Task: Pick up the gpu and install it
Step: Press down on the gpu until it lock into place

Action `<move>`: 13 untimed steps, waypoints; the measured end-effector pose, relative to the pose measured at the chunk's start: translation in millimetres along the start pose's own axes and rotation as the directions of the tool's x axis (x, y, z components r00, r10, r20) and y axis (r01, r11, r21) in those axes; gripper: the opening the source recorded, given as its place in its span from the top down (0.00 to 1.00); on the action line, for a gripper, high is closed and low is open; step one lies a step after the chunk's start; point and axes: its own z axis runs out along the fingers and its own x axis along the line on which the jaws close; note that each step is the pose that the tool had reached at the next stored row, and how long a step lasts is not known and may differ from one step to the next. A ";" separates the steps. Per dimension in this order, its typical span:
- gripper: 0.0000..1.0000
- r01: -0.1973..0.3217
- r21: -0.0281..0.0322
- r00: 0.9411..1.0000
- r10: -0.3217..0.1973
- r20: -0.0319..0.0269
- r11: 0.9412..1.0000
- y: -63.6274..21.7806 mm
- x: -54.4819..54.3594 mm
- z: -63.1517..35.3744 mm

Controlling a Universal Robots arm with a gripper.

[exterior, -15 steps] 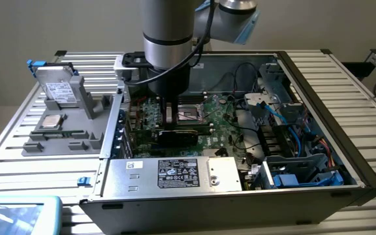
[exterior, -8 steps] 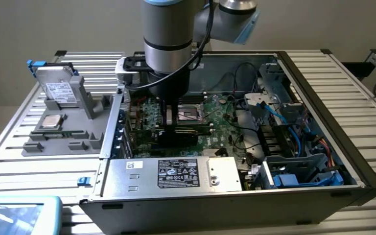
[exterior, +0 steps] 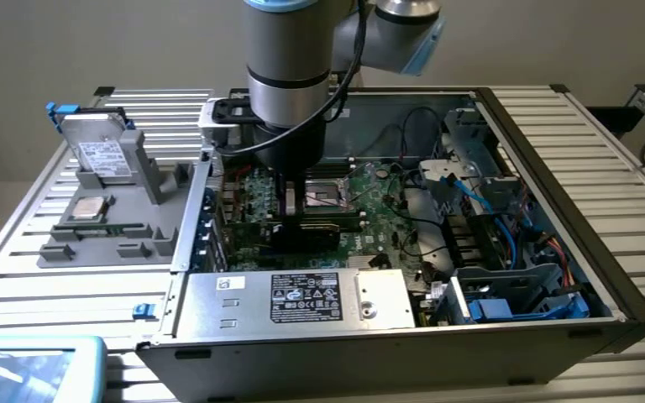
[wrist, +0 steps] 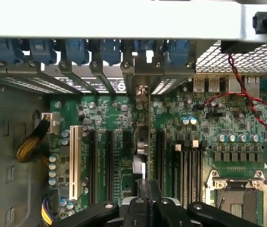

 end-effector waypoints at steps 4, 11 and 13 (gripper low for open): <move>0.88 0.000 0.000 1.000 0.000 0.002 1.000 0.5 -0.3 -16.8; 0.88 0.000 -0.004 1.000 0.000 0.002 1.000 0.7 -0.5 -26.3; 0.88 0.000 -0.004 1.000 0.000 0.002 1.000 0.7 -0.5 -26.3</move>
